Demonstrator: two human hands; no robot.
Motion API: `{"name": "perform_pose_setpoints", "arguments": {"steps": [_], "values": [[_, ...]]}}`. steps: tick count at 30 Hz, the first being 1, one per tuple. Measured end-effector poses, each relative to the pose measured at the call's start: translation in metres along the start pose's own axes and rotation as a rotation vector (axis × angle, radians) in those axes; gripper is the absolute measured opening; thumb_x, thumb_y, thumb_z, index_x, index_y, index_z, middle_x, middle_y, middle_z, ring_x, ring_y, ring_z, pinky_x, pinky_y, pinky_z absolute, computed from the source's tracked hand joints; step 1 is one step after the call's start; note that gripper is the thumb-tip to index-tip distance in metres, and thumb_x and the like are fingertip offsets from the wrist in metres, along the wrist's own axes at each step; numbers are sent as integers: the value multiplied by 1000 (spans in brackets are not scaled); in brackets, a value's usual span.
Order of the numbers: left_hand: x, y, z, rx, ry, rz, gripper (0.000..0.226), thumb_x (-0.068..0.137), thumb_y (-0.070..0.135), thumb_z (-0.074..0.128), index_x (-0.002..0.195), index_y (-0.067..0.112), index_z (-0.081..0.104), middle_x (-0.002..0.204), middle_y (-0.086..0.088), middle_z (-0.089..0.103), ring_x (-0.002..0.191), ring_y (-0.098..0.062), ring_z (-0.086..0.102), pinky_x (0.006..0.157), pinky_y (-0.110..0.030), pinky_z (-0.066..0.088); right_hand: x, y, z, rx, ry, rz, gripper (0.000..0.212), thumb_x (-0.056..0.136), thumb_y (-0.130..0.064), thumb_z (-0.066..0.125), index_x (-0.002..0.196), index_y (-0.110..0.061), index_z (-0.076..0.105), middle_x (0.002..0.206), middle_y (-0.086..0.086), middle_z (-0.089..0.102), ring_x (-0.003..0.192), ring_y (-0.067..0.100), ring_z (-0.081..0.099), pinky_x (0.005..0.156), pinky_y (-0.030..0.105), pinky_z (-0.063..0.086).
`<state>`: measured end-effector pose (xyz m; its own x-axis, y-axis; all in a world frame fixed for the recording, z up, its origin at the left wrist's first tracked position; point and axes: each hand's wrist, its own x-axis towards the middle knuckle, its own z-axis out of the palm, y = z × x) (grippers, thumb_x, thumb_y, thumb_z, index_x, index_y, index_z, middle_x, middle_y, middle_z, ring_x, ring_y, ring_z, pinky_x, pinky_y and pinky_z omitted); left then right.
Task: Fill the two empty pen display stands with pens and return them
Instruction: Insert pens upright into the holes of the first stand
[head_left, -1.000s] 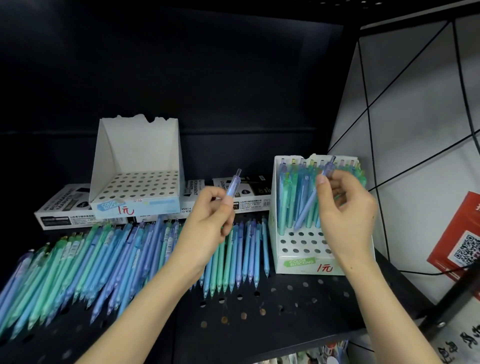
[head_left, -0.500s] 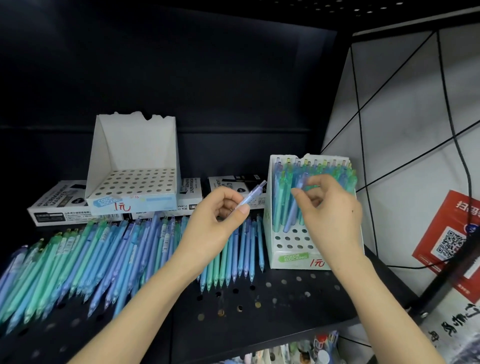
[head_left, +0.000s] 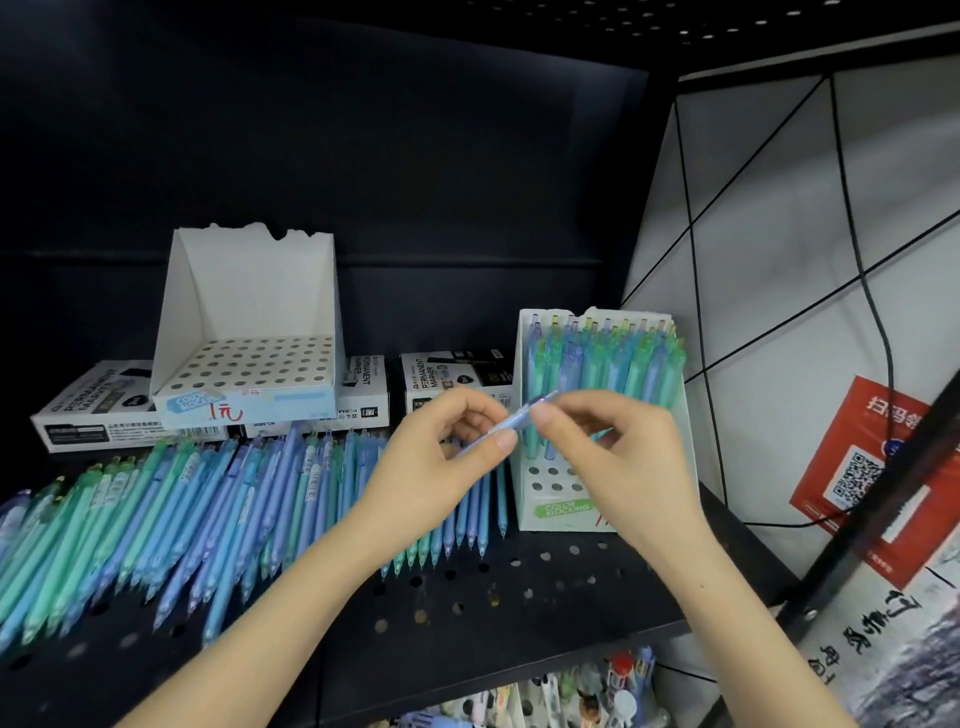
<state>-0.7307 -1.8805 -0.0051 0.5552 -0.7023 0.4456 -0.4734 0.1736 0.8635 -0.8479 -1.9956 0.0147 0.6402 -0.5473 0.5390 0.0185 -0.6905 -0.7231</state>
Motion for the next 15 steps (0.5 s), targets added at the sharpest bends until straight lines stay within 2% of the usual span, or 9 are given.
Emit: {"name": "perform_pose_setpoints", "arguments": {"steps": [2,3,5,7,9,11,13,15], "values": [[0,1,6,6,-27,27,12,84,15,66,90,26,63,85,13,62,84,-5,57,78,-23,50,-2,0,0,90,-42,2,10,84,-32,62,82,-27,71,70,-16,66,63,0,56,58,12,42],[0,1,8,19,-30,39,15,85,15,65,92,28,63,88,14,63,86,-4,58,79,-22,50,-1,0,-2,143,-17,8,10,86,-25,61,81,-25,70,71,-13,67,63,0,57,58,12,43],[2,-2,10,106,-13,53,23,86,21,64,100,39,60,97,20,62,94,3,56,80,-16,47,2,1,-16,280,94,38,13,90,-16,57,83,-18,67,70,-8,67,63,2,59,58,14,47],[3,-6,8,285,-6,43,34,86,32,62,112,49,49,111,34,51,105,11,49,88,-11,41,9,4,-34,341,234,47,12,92,-14,52,85,-14,61,70,-4,66,62,4,60,56,15,49],[4,-11,7,474,-39,35,50,87,39,60,131,46,38,123,39,34,117,10,38,101,-18,33,14,9,-47,287,325,19,12,94,-16,50,86,-16,58,73,-1,64,61,3,58,55,13,47],[4,-14,8,577,-97,18,64,87,43,59,142,41,27,130,34,25,123,9,24,108,-22,21,18,16,-49,154,368,-23,14,95,-19,50,84,-26,54,75,-2,62,63,5,57,58,16,47],[5,-17,10,604,-155,-7,72,87,44,58,145,41,16,133,33,15,123,10,14,106,-18,11,21,22,-45,14,385,-48,15,94,-23,50,83,-33,51,75,-6,61,67,11,58,62,29,51],[5,-19,12,612,-196,-24,77,86,44,59,145,42,10,135,33,10,127,8,11,105,-17,6,24,29,-38,-50,371,-49,8,94,-25,50,88,-28,53,75,-7,60,68,13,58,64,37,53]]}}
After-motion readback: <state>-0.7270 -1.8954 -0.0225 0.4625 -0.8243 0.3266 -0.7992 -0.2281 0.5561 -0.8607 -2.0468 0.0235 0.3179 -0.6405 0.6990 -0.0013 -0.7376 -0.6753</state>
